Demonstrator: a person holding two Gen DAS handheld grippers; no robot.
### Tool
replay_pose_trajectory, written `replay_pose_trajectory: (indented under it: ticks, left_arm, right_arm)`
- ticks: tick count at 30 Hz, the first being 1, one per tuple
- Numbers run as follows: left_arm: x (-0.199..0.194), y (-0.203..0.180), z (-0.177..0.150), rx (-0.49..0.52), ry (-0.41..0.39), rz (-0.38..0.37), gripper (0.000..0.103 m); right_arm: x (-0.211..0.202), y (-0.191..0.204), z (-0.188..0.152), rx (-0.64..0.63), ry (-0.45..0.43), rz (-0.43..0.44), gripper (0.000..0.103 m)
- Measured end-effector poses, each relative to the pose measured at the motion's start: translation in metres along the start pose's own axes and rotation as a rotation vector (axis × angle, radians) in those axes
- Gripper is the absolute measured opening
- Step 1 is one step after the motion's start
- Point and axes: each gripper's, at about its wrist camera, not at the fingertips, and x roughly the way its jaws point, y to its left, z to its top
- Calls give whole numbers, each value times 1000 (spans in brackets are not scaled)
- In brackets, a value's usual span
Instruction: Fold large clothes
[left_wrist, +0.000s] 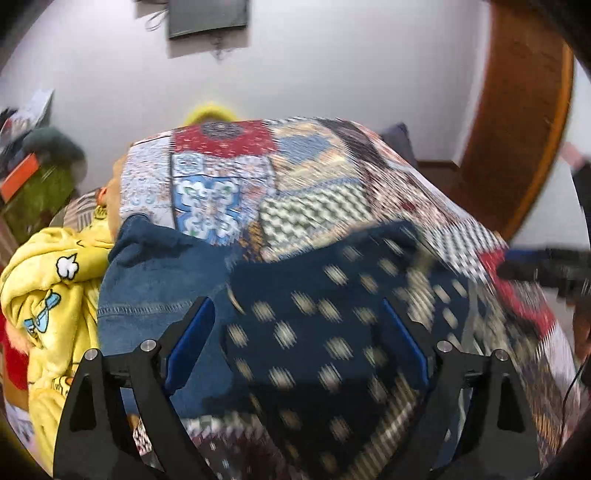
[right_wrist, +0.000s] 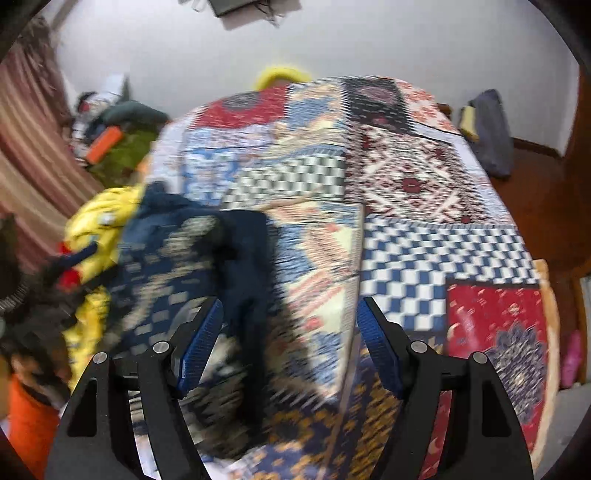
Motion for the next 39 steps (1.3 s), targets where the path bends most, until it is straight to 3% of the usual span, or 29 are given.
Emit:
replay_pose_trajectory:
  ticks: [4,7,12,17,20,24,30,34,39]
  left_arm:
    - [-4,-15,-27,-17,71,-91,92]
    - [-6,-26,-47,1,92,-73,95]
    - [-15,-36,-74,1,92,-48,95]
    - [-24,-44,-97,39,111,-58,96]
    - [-35,-38,-103,5,107,-88,95]
    - [-49,-20,-100,-34,81,-61,95]
    - [-58,21,-75,-114,24,-14,95]
    - [-35,47,-66,-242,82,-135,95]
    - [13,63,-74,-407,185,-310,95]
  right_arm:
    - [-4,23,-16,-37,31,78,72]
    - [6,33,-30,-53,77,105,72]
    - [39,21,-58,-55,188,20,72]
    - [45,-8,-79,-5,246,-4,72]
    - [32,-10,-78,-37,239,-23,72]
    - [10,0,-69,-109,203,-26,72]
    - [-8,14,-46,-128,103,77,72]
    - [11,18,-33,-96,105,147,73]
    - [59,5,-24,-2,185,210,73]
